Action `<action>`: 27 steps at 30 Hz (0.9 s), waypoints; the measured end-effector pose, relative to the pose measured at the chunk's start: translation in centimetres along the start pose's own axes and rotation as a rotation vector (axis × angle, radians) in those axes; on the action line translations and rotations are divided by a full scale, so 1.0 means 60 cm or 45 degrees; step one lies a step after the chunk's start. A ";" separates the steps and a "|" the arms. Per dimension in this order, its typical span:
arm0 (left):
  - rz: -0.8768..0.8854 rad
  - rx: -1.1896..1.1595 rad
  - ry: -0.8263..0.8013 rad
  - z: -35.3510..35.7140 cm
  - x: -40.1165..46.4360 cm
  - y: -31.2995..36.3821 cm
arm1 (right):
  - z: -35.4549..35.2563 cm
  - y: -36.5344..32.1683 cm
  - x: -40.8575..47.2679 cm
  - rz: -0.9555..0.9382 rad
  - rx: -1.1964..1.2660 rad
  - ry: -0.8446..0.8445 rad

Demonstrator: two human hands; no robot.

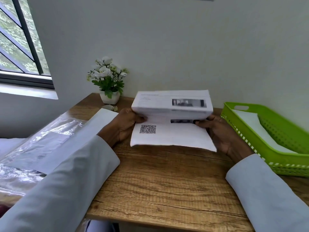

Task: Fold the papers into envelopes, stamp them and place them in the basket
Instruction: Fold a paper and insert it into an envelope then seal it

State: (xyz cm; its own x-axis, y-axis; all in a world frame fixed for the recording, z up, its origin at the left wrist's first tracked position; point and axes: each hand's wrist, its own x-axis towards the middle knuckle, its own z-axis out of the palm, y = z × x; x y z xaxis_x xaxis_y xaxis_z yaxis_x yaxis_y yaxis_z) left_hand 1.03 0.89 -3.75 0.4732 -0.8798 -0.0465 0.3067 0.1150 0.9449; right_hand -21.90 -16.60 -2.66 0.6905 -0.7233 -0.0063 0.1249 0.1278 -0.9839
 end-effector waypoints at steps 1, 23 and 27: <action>0.009 -0.015 0.008 -0.001 0.001 -0.001 | -0.001 0.004 0.003 -0.008 -0.009 0.013; -0.070 -0.002 0.012 0.024 -0.021 0.012 | 0.008 -0.019 -0.019 -0.080 0.052 0.108; -0.155 0.154 -0.179 0.028 -0.025 0.006 | 0.008 -0.021 -0.017 -0.163 0.158 0.191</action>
State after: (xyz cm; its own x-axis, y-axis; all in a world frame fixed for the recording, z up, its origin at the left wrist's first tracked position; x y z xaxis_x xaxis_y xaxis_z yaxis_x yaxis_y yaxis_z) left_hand -0.95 1.47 -2.81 0.3166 -0.9403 -0.1250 0.2492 -0.0448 0.9674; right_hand -22.44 -15.67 -1.35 0.5507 -0.8307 0.0816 0.2977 0.1041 -0.9490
